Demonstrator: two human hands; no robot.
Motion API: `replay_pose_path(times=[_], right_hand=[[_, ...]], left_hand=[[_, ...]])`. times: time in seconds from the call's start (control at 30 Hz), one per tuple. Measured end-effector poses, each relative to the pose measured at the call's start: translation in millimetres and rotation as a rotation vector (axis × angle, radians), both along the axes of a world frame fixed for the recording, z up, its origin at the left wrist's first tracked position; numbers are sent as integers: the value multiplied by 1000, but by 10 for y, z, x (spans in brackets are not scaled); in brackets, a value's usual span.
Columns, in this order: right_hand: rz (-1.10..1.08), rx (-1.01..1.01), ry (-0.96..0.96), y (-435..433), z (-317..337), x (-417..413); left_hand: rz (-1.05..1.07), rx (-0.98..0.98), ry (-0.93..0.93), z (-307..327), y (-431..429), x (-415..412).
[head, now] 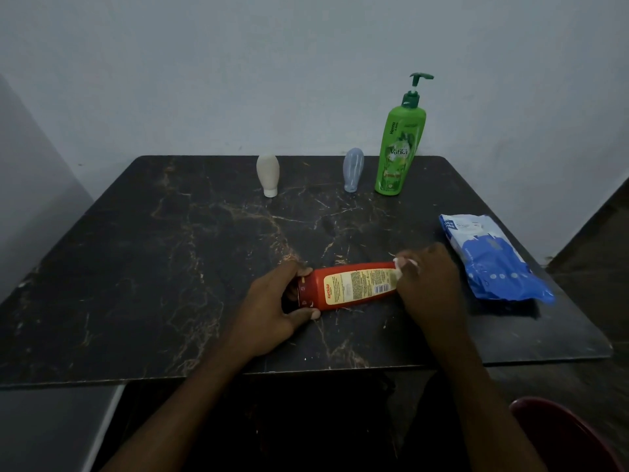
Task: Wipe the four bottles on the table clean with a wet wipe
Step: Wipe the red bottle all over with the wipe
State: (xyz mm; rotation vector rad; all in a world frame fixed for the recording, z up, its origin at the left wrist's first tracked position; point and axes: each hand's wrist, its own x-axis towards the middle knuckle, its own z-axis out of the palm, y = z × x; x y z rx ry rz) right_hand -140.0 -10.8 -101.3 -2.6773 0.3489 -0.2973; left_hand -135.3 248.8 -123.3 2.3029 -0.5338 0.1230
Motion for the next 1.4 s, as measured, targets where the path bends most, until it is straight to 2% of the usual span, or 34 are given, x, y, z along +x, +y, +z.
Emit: replay_pose_path(times=[0.13,0.27,0.33,0.47,0.57,0.7,0.97,1.1,1.27,1.33,1.4], right_hand=[[48,48,-35,489,105,-24],[263,94,-163,1136,87,-161],[285,78,-200,1235,46,-190],[230,93,-193,959,11,-153],[57,191,-191,519,-1,-106],[-51,189,-245,114,-105,-157],[-162,269,-228,101,-323,-312],[-99,282,-161,360,-191,-262],[238,212,-241,898,-229,-461],[231,241,-249,813,-244,-455],[105,269,-195,572,-272,-391]], left_hand=[[4,1,-21,-3,-14,-5],[-51,-67,-54,13,-19,-8],[-79,-93,-59,11,-16,-12],[-20,-60,-47,-21,-1,-1],[-8,-32,-16,-31,6,9],[-1,-23,-3,-34,18,9],[5,5,33,-45,27,21],[6,-8,32,-49,27,16],[13,-9,0,-70,23,30],[8,-2,-14,-71,23,34],[0,12,-14,-57,25,31]])
